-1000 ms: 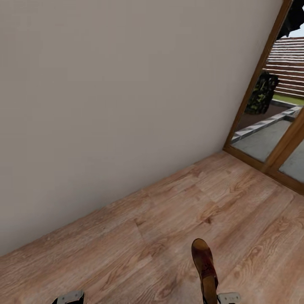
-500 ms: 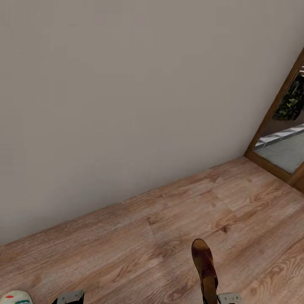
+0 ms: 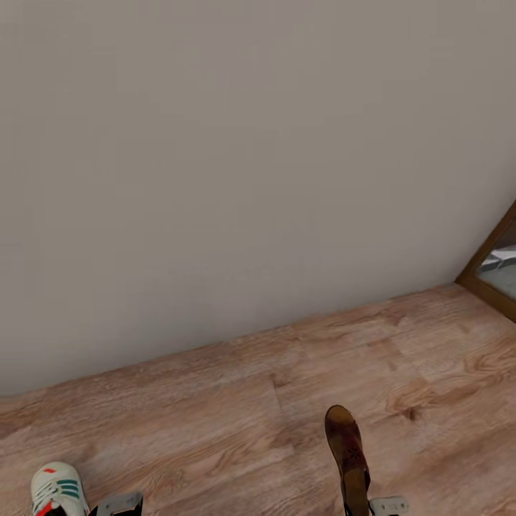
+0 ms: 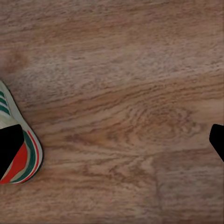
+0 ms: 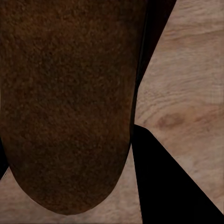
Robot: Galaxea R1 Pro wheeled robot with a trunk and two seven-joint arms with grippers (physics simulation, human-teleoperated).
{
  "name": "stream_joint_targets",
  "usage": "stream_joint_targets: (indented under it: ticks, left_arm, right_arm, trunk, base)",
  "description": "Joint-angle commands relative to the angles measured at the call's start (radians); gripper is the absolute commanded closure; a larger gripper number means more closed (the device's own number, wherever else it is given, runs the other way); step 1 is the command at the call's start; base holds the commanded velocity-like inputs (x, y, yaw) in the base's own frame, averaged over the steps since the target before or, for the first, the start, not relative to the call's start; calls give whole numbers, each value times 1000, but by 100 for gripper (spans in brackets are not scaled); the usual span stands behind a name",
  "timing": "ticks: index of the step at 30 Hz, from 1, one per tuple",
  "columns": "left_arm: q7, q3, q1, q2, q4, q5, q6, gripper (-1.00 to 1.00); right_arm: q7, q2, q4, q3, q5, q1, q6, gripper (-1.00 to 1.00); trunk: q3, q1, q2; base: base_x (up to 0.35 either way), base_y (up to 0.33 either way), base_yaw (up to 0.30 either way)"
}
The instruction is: Pick up the two gym shoes and the two sandals from the corridor floor and place them onto the hallstand (shoe rack) in the corridor, making sure they are on the rack and not on the floor. Arrange them so the two gym shoes are next to each other and the two sandals are next to each other.
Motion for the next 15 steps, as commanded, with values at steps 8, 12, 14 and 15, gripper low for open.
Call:
stream_joint_targets:
  ticks: [8,12,14,15]
  left_arm:
    - [2,-2,0,0,1,4,-3,-100]
    - [3,-2,0,0,1,5,-3,-100]
    - [3,-2,0,0,1,5,-3,-100]
    - [3,-2,0,0,1,5,-3,-100]
  right_arm:
    - [0,0,0,-2,2,0,-2,100]
    - [0,0,1,-2,2,0,-2,100]
    - [0,0,1,-2,2,0,-2,100]
    - [0,0,1,-2,2,0,-2,100]
  trunk:
    - [-1,0,0]
    - [-1,0,0]
    - [0,0,0]
    - [0,0,0]
  base:
    - [222,-153,279]
    - [95,-66,279]
    - [26,-18,278]
    - [17,-11,275]
